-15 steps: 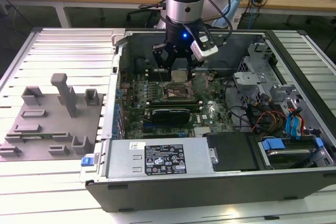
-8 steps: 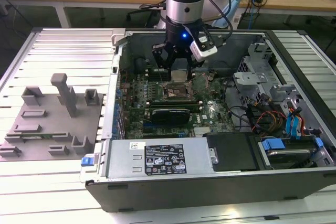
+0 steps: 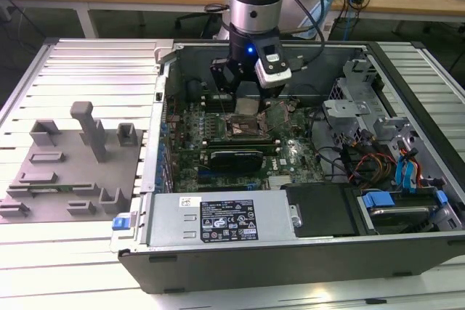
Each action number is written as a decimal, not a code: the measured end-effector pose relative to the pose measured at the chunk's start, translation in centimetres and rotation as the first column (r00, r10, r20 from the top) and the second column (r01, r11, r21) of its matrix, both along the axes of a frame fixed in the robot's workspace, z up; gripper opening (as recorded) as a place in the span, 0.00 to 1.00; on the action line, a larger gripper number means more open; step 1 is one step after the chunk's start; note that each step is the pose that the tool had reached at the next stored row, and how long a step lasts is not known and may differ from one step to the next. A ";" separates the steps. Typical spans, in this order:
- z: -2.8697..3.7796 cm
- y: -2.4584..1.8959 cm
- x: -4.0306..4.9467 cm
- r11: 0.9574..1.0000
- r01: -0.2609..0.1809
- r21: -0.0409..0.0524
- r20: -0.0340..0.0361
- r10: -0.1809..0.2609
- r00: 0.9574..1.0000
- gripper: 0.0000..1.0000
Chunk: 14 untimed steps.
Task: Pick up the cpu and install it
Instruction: 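Place the cpu into insertion slot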
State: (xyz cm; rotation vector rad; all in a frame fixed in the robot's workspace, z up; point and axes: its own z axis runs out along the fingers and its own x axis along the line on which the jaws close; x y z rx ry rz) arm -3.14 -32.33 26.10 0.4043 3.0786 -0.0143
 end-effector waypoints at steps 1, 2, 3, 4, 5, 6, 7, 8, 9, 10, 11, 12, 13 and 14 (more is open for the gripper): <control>-0.01 0.00 0.00 1.000 0.028 0.000 0.000 -0.028 1.000 0.55; -0.04 0.00 0.00 0.998 0.067 0.000 0.000 -0.067 0.998 0.55; -0.06 0.00 0.00 0.995 0.102 0.000 0.000 -0.102 0.995 0.55; -0.08 0.00 0.00 0.990 0.139 0.000 0.000 -0.139 0.990 0.55; -0.10 0.00 0.00 0.985 0.175 0.000 0.000 -0.175 0.985 0.55; -0.12 0.00 0.00 0.980 0.197 0.000 0.000 -0.197 0.980 0.55; -0.13 0.00 0.00 0.977 0.214 0.000 0.000 -0.214 0.977 0.55; -0.14 0.00 0.00 0.972 0.235 0.000 0.000 -0.235 0.972 0.55; -0.15 0.00 0.00 0.968 0.251 0.000 0.000 -0.251 0.968 0.55; -0.16 0.00 0.00 0.964 0.267 0.000 0.000 -0.267 0.964 0.55; -0.17 0.00 0.00 0.959 0.283 0.000 0.000 -0.283 0.959 0.55; -0.18 0.00 0.00 0.954 0.300 0.000 0.000 -0.300 0.954 0.55; -0.19 0.00 -0.01 0.947 0.321 0.000 0.000 -0.321 0.947 0.55; -0.20 0.00 -0.01 0.942 0.337 0.000 0.000 -0.337 0.942 0.55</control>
